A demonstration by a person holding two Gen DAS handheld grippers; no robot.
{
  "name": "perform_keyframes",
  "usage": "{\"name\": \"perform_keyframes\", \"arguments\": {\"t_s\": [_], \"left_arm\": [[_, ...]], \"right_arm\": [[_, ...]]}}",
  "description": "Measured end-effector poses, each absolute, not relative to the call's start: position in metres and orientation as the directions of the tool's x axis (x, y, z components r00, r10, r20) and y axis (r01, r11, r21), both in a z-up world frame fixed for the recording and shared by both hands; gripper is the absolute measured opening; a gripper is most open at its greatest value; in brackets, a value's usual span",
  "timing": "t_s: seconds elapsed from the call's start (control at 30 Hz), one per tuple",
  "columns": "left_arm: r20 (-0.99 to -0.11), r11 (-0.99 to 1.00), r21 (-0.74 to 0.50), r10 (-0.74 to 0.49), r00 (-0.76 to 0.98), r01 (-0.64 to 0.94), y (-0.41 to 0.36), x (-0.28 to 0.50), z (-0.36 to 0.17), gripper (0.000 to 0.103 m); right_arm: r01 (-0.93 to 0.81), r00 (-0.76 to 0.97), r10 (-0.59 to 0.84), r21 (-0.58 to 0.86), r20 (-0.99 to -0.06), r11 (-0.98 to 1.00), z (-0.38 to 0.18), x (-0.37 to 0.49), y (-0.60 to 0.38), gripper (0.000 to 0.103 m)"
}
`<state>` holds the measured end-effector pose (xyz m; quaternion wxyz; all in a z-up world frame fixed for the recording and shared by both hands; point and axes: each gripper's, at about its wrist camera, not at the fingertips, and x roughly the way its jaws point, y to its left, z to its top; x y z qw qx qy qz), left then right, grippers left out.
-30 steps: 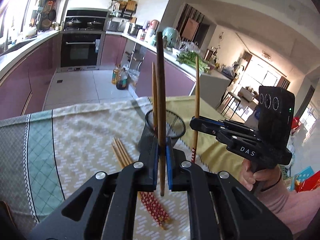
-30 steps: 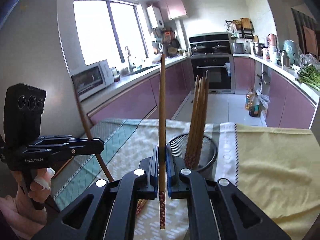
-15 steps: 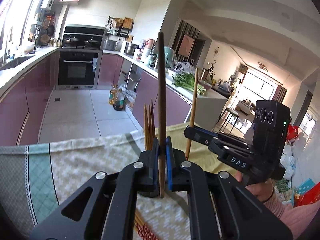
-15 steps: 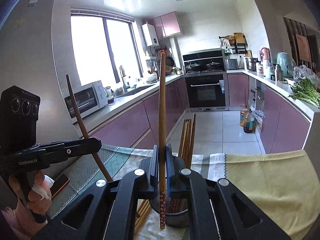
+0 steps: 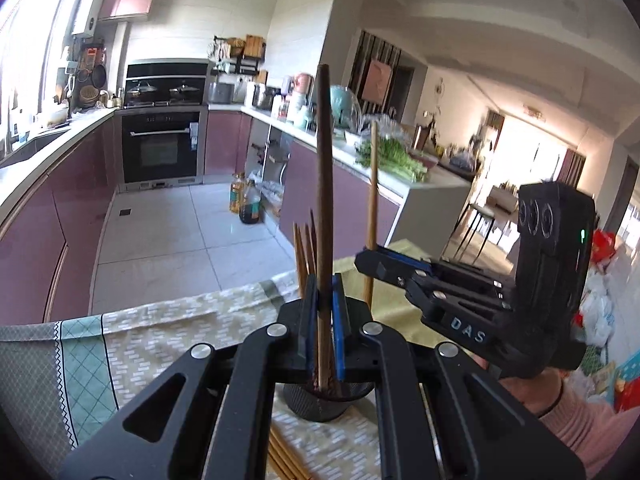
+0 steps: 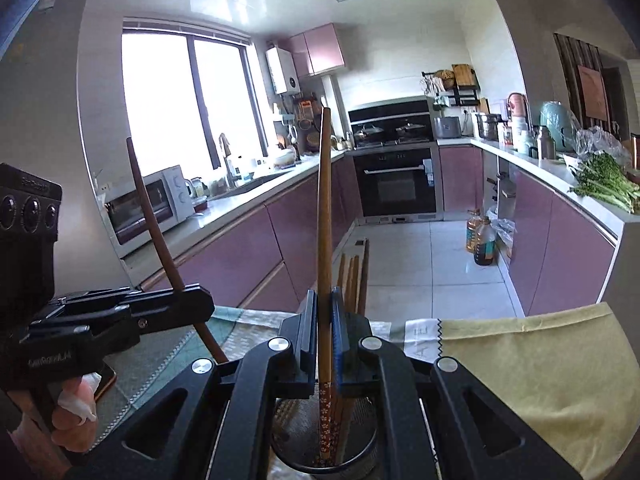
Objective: Organize utensils
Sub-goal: 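Lower both held chopsticks into the black mesh cup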
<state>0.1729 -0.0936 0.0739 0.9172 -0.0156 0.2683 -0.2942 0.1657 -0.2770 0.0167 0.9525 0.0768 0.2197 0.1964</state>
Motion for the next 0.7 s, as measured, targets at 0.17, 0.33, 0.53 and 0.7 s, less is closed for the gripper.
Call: {"name": "perform_keyframes", "arguments": {"t_s": [0.17, 0.33, 0.53, 0.7], "left_arm": [[-0.550, 0.820, -0.158, -0.535, 0.641, 0.549, -0.104, 0.177, 0.051, 0.007], [-0.601, 0.814, -0.142, -0.523, 0.604, 0.564, -0.110, 0.181, 0.033, 0.007], [-0.644, 0.817, -0.146, -0.506, 0.574, 0.557, -0.116, 0.191, 0.020, 0.007], [-0.662, 0.824, -0.145, -0.493, 0.565, 0.548, -0.122, 0.201, 0.012, 0.008]], "right_arm": [[-0.322, 0.801, 0.392, 0.225, -0.453, 0.919, 0.002, 0.173, -0.274, 0.006], [-0.316, 0.764, 0.385, 0.220, -0.517, 0.923, -0.010, 0.175, -0.273, 0.006], [-0.311, 0.714, 0.386, 0.229, -0.584, 0.923, -0.026, 0.184, -0.271, 0.006], [-0.303, 0.696, 0.382, 0.234, -0.608, 0.924, -0.034, 0.191, -0.271, 0.007]]}}
